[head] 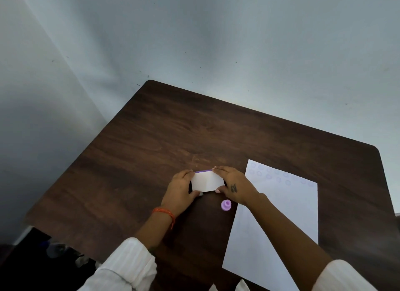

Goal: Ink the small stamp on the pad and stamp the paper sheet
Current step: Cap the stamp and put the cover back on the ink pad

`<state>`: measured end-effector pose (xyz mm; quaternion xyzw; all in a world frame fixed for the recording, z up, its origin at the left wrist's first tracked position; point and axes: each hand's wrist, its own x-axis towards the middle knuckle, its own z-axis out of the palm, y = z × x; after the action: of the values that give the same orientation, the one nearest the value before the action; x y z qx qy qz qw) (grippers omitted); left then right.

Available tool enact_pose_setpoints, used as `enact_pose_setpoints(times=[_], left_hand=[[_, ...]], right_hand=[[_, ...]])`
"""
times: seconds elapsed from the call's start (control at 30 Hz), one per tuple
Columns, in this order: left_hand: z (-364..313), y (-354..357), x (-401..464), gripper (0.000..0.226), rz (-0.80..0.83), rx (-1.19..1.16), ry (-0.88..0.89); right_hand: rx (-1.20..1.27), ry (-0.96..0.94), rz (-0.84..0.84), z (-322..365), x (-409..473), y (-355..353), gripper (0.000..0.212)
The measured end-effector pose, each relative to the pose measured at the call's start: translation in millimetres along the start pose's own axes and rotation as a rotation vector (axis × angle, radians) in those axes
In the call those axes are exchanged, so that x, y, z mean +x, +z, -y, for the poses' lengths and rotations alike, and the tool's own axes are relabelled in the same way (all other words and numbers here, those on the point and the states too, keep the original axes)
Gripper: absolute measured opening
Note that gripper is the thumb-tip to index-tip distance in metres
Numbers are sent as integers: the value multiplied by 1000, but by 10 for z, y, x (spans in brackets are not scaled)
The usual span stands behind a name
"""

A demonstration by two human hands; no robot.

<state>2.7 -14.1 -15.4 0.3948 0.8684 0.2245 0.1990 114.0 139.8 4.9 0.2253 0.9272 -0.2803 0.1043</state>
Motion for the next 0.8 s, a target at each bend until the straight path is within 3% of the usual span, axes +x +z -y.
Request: enact_pose_setpoints(times=[0.8], left_hand=[[-82,-18,1,68,30,-16,-15]], right_hand=[[-101,-41,25,40,61,-54,70]])
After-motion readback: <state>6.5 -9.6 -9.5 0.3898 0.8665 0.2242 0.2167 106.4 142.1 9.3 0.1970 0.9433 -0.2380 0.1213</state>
